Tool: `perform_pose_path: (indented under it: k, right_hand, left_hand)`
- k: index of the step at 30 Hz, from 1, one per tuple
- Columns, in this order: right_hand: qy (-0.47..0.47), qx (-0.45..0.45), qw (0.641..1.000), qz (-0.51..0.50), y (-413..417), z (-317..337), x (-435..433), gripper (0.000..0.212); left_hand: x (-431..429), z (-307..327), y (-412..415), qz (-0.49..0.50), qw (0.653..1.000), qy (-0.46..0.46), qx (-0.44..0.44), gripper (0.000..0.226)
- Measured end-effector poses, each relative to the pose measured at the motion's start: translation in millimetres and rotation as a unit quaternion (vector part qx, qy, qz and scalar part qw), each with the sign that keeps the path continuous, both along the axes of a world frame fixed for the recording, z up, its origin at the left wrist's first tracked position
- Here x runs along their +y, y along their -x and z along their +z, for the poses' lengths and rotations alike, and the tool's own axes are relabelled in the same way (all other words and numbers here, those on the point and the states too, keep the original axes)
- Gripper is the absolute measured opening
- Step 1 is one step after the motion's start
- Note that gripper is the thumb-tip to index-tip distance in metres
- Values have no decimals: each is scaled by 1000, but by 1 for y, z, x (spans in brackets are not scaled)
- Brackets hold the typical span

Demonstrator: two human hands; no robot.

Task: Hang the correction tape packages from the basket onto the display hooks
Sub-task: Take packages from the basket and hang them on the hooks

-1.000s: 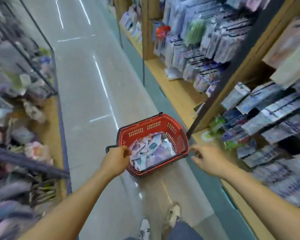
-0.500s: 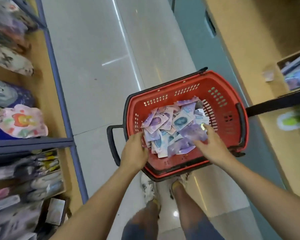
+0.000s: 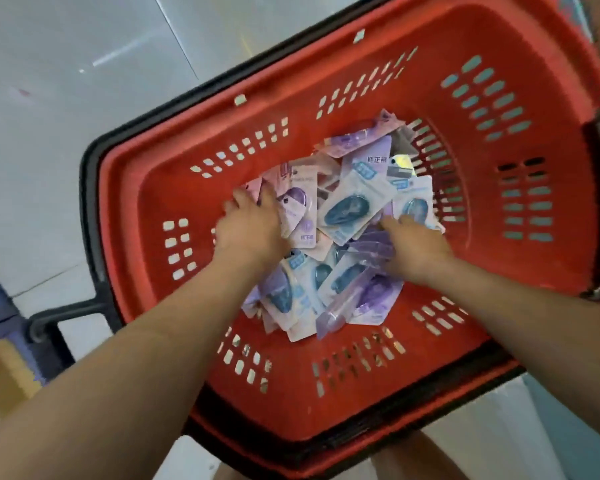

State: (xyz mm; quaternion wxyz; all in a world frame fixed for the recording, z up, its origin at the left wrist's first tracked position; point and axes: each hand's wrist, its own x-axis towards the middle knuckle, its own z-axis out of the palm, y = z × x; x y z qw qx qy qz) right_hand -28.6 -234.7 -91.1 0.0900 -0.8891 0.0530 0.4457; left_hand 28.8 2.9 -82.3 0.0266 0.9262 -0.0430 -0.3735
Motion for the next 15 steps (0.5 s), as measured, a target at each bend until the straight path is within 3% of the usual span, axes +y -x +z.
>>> perform_pose_path:
  k: [2, 4, 7, 10, 15]
  right_hand:
    - [-45, -10, 996, 80, 2, -10, 8, 60]
    - [-48, -5, 992, 116, -7, -8, 8, 60]
    - [-34, -7, 990, 136, -21, 9, 1, 55]
    - [-29, -35, 994, 95, -23, 23, -5, 49]
    - [-83, -138, 984, -79, -20, 34, -18, 33]
  left_hand:
    - [-7, -7, -5, -51, 998, -43, 21, 94]
    - [-8, -14, -7, -76, 995, -59, 28, 84]
    - [2, -19, -13, -24, 999, -21, 13, 65]
    - [8, -14, -21, -3, 1000, -8, 12, 61]
    - [13, 26, -26, 34, 996, 47, -64, 62]
